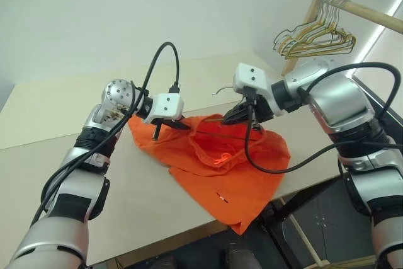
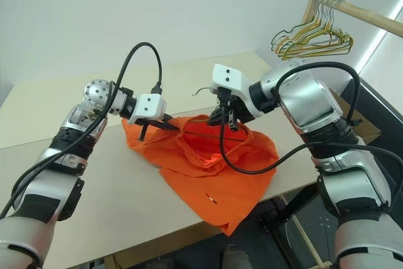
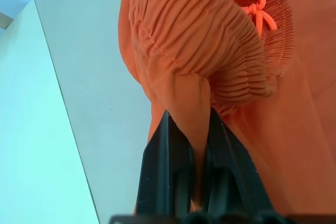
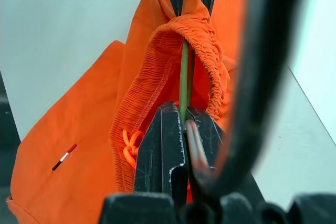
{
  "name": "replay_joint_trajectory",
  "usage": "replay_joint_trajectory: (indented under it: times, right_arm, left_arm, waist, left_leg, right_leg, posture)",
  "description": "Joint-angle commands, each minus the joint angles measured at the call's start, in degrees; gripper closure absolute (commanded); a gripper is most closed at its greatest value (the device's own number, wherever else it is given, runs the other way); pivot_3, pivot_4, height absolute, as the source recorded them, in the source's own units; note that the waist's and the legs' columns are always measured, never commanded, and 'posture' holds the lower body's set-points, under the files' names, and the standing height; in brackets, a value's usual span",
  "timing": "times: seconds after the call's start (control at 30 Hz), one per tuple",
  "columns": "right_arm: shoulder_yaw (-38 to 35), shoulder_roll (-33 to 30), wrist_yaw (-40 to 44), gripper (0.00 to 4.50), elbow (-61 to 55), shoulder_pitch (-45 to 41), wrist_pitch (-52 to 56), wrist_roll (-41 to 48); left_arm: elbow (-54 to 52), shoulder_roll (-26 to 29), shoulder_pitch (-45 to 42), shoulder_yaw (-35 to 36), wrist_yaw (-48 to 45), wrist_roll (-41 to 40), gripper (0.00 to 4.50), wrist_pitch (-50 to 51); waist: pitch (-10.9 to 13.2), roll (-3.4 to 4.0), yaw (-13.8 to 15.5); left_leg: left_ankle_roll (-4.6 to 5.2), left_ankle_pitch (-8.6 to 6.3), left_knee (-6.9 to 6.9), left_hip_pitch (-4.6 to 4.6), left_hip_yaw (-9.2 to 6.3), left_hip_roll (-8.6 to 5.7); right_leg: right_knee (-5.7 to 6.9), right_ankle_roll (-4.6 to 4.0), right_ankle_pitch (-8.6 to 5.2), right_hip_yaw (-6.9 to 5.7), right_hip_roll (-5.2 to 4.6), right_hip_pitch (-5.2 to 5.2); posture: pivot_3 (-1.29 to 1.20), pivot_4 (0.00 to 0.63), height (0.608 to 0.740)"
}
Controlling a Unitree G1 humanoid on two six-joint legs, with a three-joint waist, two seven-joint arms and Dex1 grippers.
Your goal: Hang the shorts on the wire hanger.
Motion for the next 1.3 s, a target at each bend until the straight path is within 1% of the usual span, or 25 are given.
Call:
replay_joint_trajectory:
  times: [0.03, 0.17, 0.2, 0.23, 0.4, 0.43, 0.47, 0.67, 0.73, 0.8, 0.87, 0.97, 1.03, 1.13, 1.3]
  right_arm:
    - [-2.35, -0.89, -0.30, 4.21, -0.94, -0.86, -3.50, -0.63]
    - [-2.45, -2.14, -0.53, 2.94, -2.28, 0.41, -3.05, -1.03]
    - [-2.82, -2.75, -0.49, 2.52, -2.88, 0.95, -2.65, -0.76]
    - [-3.24, -3.41, -0.54, 2.24, -3.59, 1.54, -2.12, -0.44]
    - [-6.72, -7.59, -0.96, 0.46, -8.76, 5.45, 1.42, 2.05]
    - [-7.80, -8.54, -1.39, 0.14, -9.91, 6.21, 2.90, 2.82]
    - [-8.87, -9.45, -1.73, 0.02, -10.94, 6.82, 4.47, 3.57]
    - [-17.08, -16.21, -2.60, 0.02, -17.34, 12.23, 8.66, 8.77]
    - [-21.83, -19.92, -3.39, 0.02, -20.01, 16.43, 9.27, 9.91]
    - [-23.34, -22.96, -4.48, 0.02, -22.72, 20.26, 8.07, 9.33]
    - [-23.17, -25.30, -6.90, 0.02, -25.45, 24.42, 5.78, 6.97]
    - [-21.94, -26.37, -9.77, 0.02, -27.72, 28.58, 3.19, 4.74]
    - [-20.36, -25.49, -11.76, 0.02, -27.29, 28.75, 2.51, 3.33]
    - [-16.01, -23.37, -14.56, 0.02, -24.28, 27.02, 0.42, -0.48]
    - [-9.26, -18.36, -15.45, 0.02, -17.21, 23.13, -2.96, -4.68]
  left_arm:
    - [-1.65, -0.46, -1.43, 0.75, -0.89, -1.23, 4.50, 1.00]
    - [-2.59, -0.77, -1.34, 1.90, -1.23, -2.81, 4.50, 4.38]
    - [-2.50, -0.80, -1.48, 2.19, -1.20, -3.11, 4.50, 5.13]
    - [-2.39, -0.77, -1.60, 2.39, -1.06, -3.23, 4.50, 5.76]
    - [-1.52, -0.70, -2.09, 2.99, -0.89, -3.63, 4.50, 7.84]
    - [-1.22, -0.68, -2.16, 3.00, -0.88, -3.57, 4.50, 7.86]
    - [-1.00, -0.67, -2.18, 2.98, -0.80, -3.46, 4.50, 7.84]
    - [-0.71, -0.84, -1.93, 3.10, -0.39, -3.39, 4.50, 8.56]
    - [-1.09, -0.73, -1.67, 3.31, -0.43, -3.61, 4.50, 9.17]
    - [-1.25, -0.59, -1.60, 3.41, -0.46, -3.64, 4.50, 9.31]
    - [-1.20, -0.43, -1.66, 3.51, -0.49, -3.56, 4.50, 9.31]
    - [-0.97, -0.49, -1.88, 3.75, -0.12, -3.29, 4.50, 9.41]
    - [-0.94, -0.53, -1.89, 3.83, -0.05, -3.28, 4.50, 9.46]
    - [-1.40, -0.44, -1.82, 3.84, -0.28, -3.43, 4.50, 9.64]
    - [-1.35, -0.29, -2.00, 3.92, -0.46, -3.46, 4.50, 9.53]
  waist:
    - [0.00, 0.00, -0.02]
    - [0.00, 0.00, 0.02]
    - [0.00, 0.00, 0.03]
    - [0.00, 0.00, 0.03]
    - [0.00, 0.00, -0.01]
    - [0.00, 0.00, -0.04]
    - [0.00, 0.00, -0.03]
    - [0.00, 0.00, 0.14]
    - [0.00, 0.00, 0.35]
    - [0.00, 0.00, 0.62]
    - [0.00, 0.00, 0.69]
    - [0.00, 0.00, 0.57]
    - [0.00, 0.00, 0.47]
    - [0.00, 0.00, 0.35]
    - [0.00, 0.00, 0.25]
  left_leg:
    - [0.00, 0.00, 0.00, 0.00, 0.00, 0.00]
    - [0.00, 0.00, -0.01, 0.00, 0.00, 0.00]
    - [0.00, 0.00, 0.00, -0.01, 0.00, 0.01]
    - [0.00, 0.00, 0.00, -0.01, 0.00, 0.00]
    - [0.00, 0.00, -0.01, -0.04, -0.02, 0.01]
    - [0.00, 0.00, -0.01, -0.03, -0.02, 0.01]
    - [0.00, 0.00, -0.01, -0.02, -0.01, 0.01]
    - [0.04, -0.03, 0.01, 0.01, -0.01, 0.02]
    - [0.07, -0.04, 0.01, 0.02, 0.00, 0.01]
    - [0.12, -0.07, 0.01, -0.01, -0.01, 0.02]
    - [0.16, -0.09, 0.01, 0.00, 0.01, 0.02]
    - [0.16, -0.10, 0.02, 0.07, 0.07, 0.02]
    - [0.16, -0.10, 0.04, 0.16, 0.13, 0.02]
    - [0.16, -0.10, 0.05, 0.27, 0.18, 0.03]
    - [0.19, -0.11, 0.04, 0.30, 0.24, 0.02]
  right_leg:
    - [0.00, 0.00, 0.00, 0.00, 0.00, 0.00]
    - [0.00, 0.00, 0.00, 0.00, 0.01, 0.00]
    - [0.00, 0.00, 0.00, 0.00, 0.00, 0.00]
    - [0.00, 0.00, 0.00, 0.00, 0.00, 0.00]
    - [-0.02, 0.00, 0.00, -0.02, 0.00, -0.01]
    - [-0.03, 0.00, 0.00, -0.01, 0.00, -0.02]
    - [-0.03, 0.00, 0.00, -0.01, 0.00, -0.02]
    - [-0.13, 0.00, 0.00, 0.03, -0.04, -0.01]
    - [-0.13, 0.00, 0.00, 0.07, -0.06, -0.01]
    - [-0.16, 0.00, -0.01, 0.04, -0.07, -0.01]
    - [-0.16, 0.01, -0.01, 0.08, -0.10, -0.02]
    - [-0.13, 0.01, -0.01, 0.16, -0.10, -0.01]
    - [-0.07, 0.01, -0.01, 0.26, -0.09, 0.00]
    - [-0.05, 0.01, -0.01, 0.34, -0.07, 0.06]
    - [-0.07, 0.02, -0.01, 0.43, -0.05, 0.07]
  posture:
    - [-0.14, 0.000, 0.740]
    - [-0.15, 0.000, 0.740]
    - [-0.15, 0.000, 0.740]
    - [-0.15, 0.000, 0.740]
    - [-0.17, 0.000, 0.740]
    - [-0.17, 0.000, 0.740]
    - [-0.17, 0.000, 0.740]
    - [-0.17, 0.000, 0.740]
    - [-0.17, 0.000, 0.740]
    - [-0.16, 0.000, 0.740]
    - [-0.17, 0.000, 0.740]
    - [-0.16, 0.000, 0.740]
    - [-0.16, 0.000, 0.740]
    - [-0.16, 0.000, 0.740]
    - [-0.15, 0.000, 0.740]
